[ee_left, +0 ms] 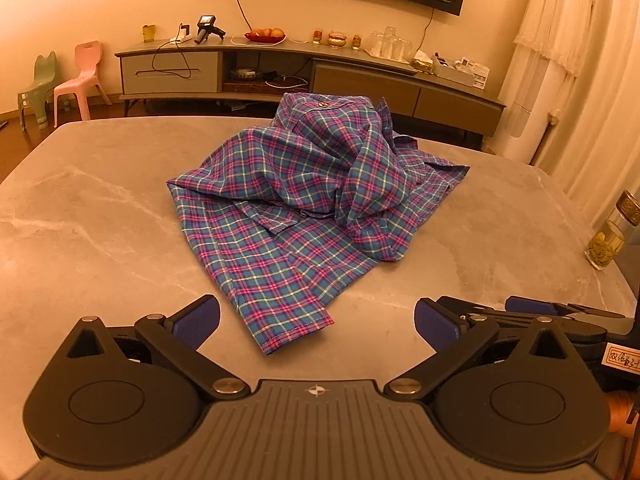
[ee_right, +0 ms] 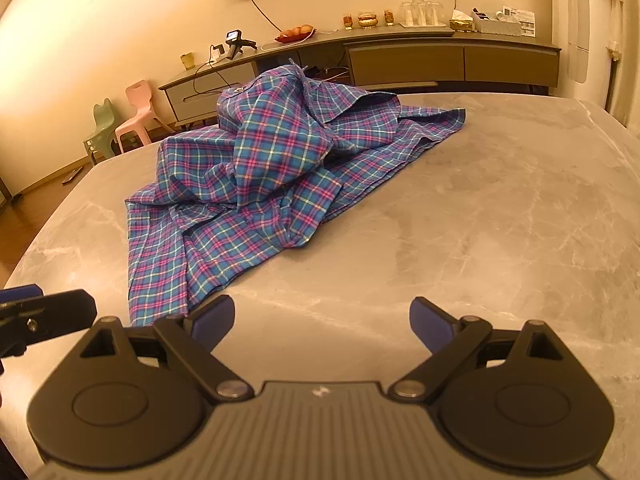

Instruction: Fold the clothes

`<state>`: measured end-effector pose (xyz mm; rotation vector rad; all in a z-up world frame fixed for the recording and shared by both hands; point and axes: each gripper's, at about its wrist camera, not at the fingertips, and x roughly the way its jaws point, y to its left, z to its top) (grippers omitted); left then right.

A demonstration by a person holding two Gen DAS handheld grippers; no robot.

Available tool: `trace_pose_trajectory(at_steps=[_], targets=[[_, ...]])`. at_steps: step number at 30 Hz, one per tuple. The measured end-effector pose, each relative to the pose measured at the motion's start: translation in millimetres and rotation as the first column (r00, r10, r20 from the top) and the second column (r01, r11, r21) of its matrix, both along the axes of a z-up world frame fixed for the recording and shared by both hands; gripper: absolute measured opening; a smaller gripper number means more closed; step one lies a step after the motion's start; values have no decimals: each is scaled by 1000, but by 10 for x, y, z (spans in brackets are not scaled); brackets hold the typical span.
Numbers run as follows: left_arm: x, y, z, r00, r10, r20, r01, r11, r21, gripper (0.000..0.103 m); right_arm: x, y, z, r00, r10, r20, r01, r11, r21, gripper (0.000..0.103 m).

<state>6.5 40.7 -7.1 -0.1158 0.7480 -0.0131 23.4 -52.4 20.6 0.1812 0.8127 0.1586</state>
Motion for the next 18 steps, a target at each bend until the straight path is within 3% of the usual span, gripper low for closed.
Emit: trace_pose_trajectory(at_steps=[7, 9, 10, 11, 12, 14, 18], targets=[[-47, 39, 22, 1000, 25, 15, -25, 1000, 8, 101, -20, 11, 8, 1000, 7, 13, -7, 1000, -2, 97], [-74, 51, 41, 999, 25, 30, -25, 1000, 12, 88, -44, 16, 40, 999, 19, 34, -19, 1000, 2, 90], [-84, 52, 48, 999, 21, 34, -21, 1000, 16, 82, -58, 22, 55, 999, 29, 44, -29, 1000, 6, 76], [-87, 50, 48, 999, 15, 34, -16, 1000, 21, 66, -65, 31, 65, 998, 40, 49, -41, 999, 12, 56], [-89, 47, 45, 999, 10, 32, -11, 1000, 27, 49, -72, 39, 74, 997, 51, 54, -52, 998, 19, 47], [-95, 41, 36, 999, 0, 32, -2, 999, 40, 31, -76, 55, 76, 996, 66, 58, -68, 997, 26, 19], [-105, 70, 4, 999, -4, 50, 1, 998, 59, 4, -76, 90, 57, 994, 84, 62, -86, 996, 26, 1]])
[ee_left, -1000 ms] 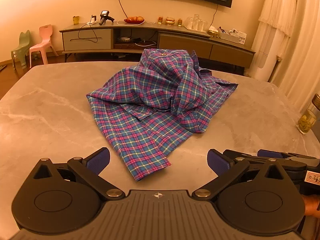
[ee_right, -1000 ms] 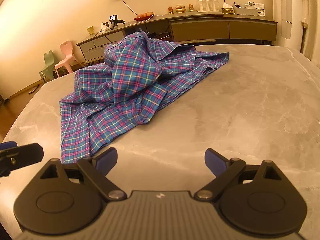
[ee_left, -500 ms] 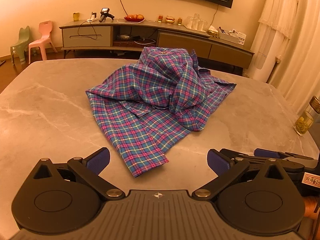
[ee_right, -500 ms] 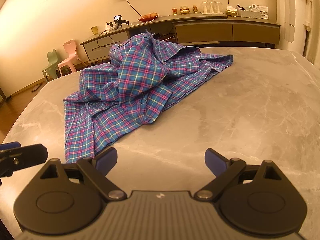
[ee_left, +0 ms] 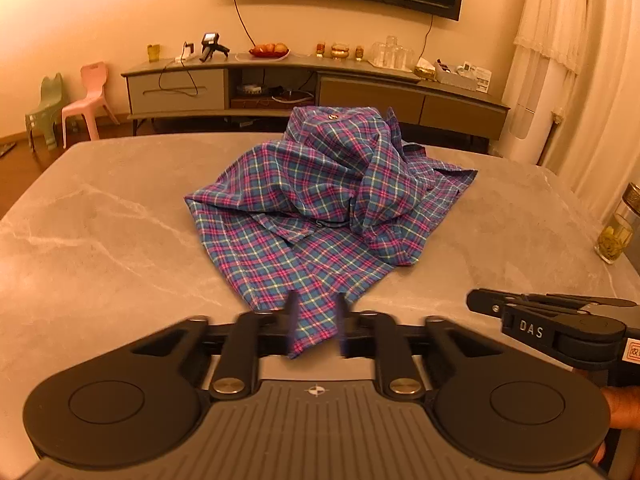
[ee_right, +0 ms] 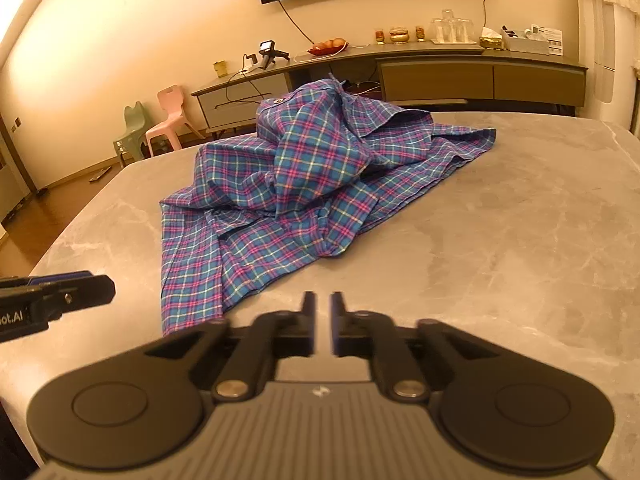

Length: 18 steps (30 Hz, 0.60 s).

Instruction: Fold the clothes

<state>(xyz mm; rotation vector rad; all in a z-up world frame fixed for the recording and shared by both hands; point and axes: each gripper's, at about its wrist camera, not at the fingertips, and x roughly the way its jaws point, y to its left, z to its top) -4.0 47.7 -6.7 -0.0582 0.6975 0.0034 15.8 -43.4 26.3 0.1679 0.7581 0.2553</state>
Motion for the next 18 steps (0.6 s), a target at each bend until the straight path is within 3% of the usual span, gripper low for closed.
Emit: trace_pose_trajectory(at_steps=[10, 15, 17, 18], targets=[[158, 318, -222, 999, 38, -19, -39, 998, -43, 0, 13, 62, -79, 1000, 3, 16, -3, 1000, -25, 1], [311, 543, -371, 998, 36, -60, -40, 997, -62, 0, 55, 59, -161, 999, -32, 7, 33, 998, -54, 23], [382, 632, -421, 998, 16, -63, -20, 998, -56, 1, 77, 55, -177, 999, -46, 6, 47, 997, -68, 44], [418, 678, -454, 998, 15, -67, -19, 998, -54, 10, 94, 52, -182, 998, -61, 5, 62, 995, -75, 49]])
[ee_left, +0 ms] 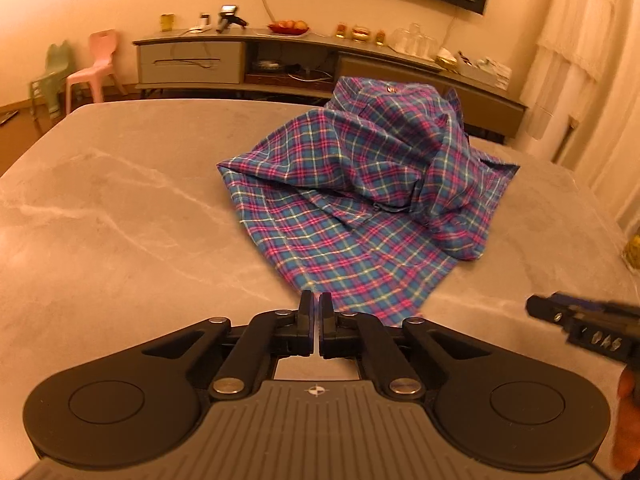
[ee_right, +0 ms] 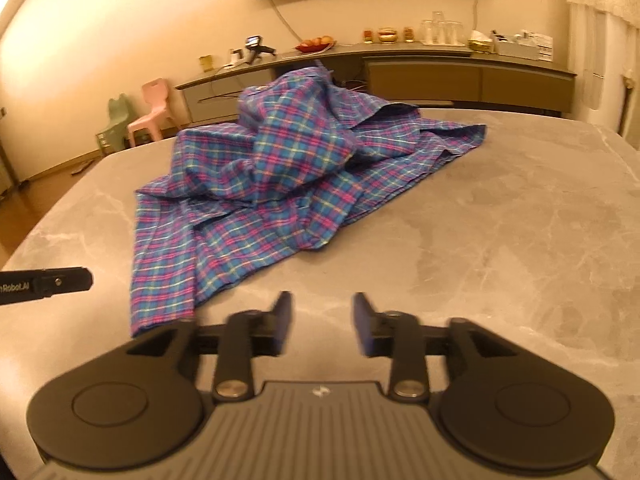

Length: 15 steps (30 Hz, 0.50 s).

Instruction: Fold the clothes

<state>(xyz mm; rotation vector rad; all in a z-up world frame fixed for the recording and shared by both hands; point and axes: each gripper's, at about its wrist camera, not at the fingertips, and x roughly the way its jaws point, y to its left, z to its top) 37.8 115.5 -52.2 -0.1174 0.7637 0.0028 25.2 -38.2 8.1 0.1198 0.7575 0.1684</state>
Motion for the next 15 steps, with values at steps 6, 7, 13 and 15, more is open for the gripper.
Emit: trace_pose_trajectory(at_steps=[6, 7, 13, 15], targets=[[42, 191, -94, 1000, 1, 12, 0, 996, -89, 89, 218, 84, 76, 999, -46, -1, 46, 997, -59, 73], [39, 207, -95, 1000, -10, 10, 11, 994, -107, 89, 275, 115, 107, 999, -44, 5, 45, 997, -69, 79], [8, 358, -191, 1000, -9, 1, 9, 989, -146, 91, 981, 417, 283, 997, -25, 71, 33, 993, -113, 98], [1, 403, -196, 1000, -3, 7, 4, 989, -146, 91, 1268, 527, 243, 998, -7, 67, 15, 992, -128, 93]])
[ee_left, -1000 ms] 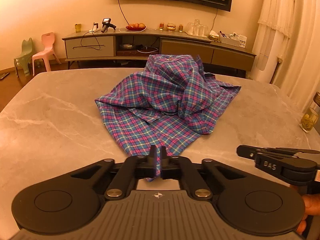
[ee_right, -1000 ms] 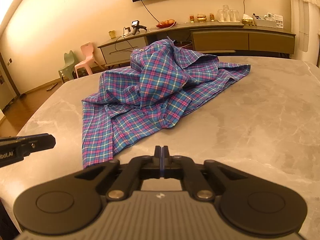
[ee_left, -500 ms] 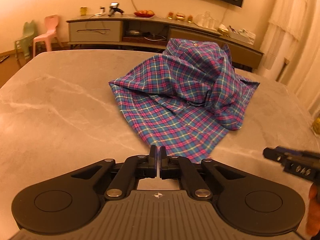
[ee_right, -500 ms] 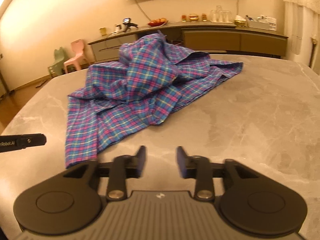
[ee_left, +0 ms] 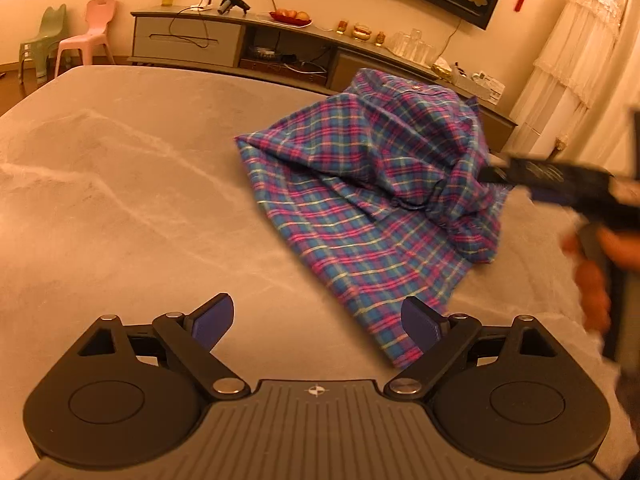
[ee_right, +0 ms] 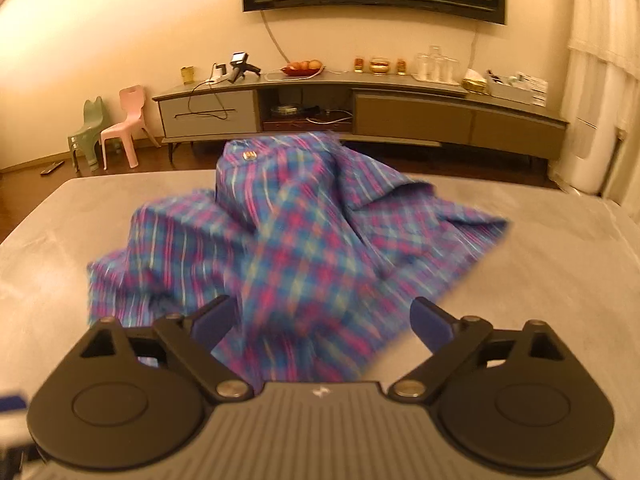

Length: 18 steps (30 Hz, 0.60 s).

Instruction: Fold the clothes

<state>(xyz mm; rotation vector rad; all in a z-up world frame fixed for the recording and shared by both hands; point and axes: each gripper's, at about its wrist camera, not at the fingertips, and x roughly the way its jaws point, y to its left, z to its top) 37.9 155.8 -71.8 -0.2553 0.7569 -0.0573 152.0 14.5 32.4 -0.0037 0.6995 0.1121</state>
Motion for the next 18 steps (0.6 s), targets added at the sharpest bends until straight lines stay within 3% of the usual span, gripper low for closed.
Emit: trace_pose_trajectory(at_steps=[1, 2, 3, 4, 6, 9, 12, 13, 14, 16, 18], targets=[[-9, 26, 18, 1000, 5, 10, -5, 1000, -1, 91, 152, 50, -52, 1000, 11, -18, -12, 1000, -18, 71], [-22, 53, 47, 1000, 12, 22, -12, 1000, -1, 91, 304, 93, -106, 999, 19, -45, -20, 999, -32, 25], [-43, 87, 88, 999, 18, 41, -18, 1000, -2, 91, 441, 107, -153, 995, 13, -97, -16, 999, -31, 10], [-68, 125, 137, 998, 24, 64, -23, 1000, -3, 91, 507, 118, -143, 993, 2, -121, -4, 1000, -23, 6], [-139, 215, 243, 992, 47, 113, -48, 999, 4, 91, 411, 206, 38, 996, 25, -90, -25, 1000, 3, 4], [-250, 321, 372, 976, 103, 190, -107, 994, 9, 91, -149, 468, 599, 986, 168, -2, -165, 970, 178, 2], [-305, 371, 411, 965, 144, 220, -149, 989, 6, 92, -708, 923, 880, 935, 347, 70, -354, 913, 203, 5], [-297, 373, 393, 966, 151, 209, -157, 988, 11, 92, -759, 997, 854, 924, 375, 72, -382, 907, 179, 19], [-293, 367, 370, 967, 154, 202, -161, 987, 19, 92, -754, 1009, 801, 916, 397, 58, -401, 902, 161, 44], [-295, 320, 329, 970, 139, 198, -150, 988, 41, 92, -662, 849, 710, 918, 395, 26, -392, 899, 197, 51], [-311, 224, 310, 973, 90, 211, -108, 992, 72, 92, -577, 459, 723, 961, 272, 50, -276, 921, 276, 55]])
